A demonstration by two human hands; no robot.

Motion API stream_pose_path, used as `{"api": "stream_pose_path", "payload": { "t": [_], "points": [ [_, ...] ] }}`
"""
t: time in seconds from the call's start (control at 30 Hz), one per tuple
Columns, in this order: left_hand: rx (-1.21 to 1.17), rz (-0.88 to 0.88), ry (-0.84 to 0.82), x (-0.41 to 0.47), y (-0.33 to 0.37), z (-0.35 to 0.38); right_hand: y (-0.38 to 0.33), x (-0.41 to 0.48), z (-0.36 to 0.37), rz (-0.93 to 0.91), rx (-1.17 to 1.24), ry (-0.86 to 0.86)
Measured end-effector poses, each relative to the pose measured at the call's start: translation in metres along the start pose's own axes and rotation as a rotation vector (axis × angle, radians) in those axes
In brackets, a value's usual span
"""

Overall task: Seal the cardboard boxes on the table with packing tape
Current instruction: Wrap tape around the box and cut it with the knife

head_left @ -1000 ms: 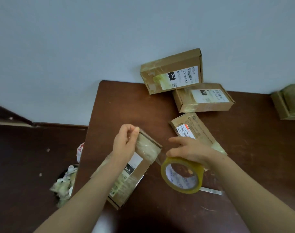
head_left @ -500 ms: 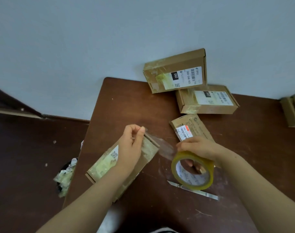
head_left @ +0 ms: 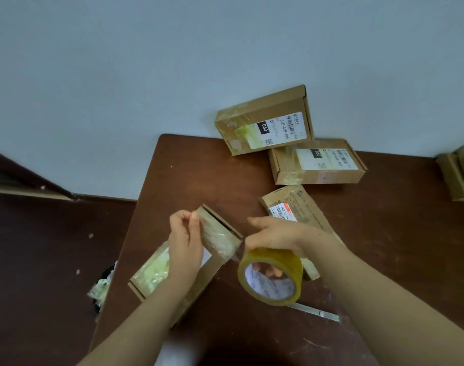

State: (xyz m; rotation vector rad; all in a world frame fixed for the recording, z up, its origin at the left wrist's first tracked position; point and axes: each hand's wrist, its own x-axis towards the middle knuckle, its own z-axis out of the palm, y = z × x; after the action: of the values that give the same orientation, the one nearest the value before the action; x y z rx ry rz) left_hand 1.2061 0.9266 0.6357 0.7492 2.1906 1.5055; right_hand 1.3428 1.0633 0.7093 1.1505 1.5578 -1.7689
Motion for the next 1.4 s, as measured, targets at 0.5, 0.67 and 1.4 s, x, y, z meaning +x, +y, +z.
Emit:
{"api": "stream_pose_path", "payload": {
  "t": [0.5,0.67,1.4],
  "points": [
    [-0.031,0.090,0.131,0.007,-0.019,0.020,-0.010,0.032,0.009,0.016,-0.110,-0.153],
    [0.078,0.026,0.096,0.009,-0.011,0.025,-0.002,0.037,0.015,-0.017,-0.103,-0.131],
    [0.558,0.072,-0.185,0.058,-0.008,-0.008,0.004,0.037,0.023,-0.045,0.108,0.024]
  ]
}}
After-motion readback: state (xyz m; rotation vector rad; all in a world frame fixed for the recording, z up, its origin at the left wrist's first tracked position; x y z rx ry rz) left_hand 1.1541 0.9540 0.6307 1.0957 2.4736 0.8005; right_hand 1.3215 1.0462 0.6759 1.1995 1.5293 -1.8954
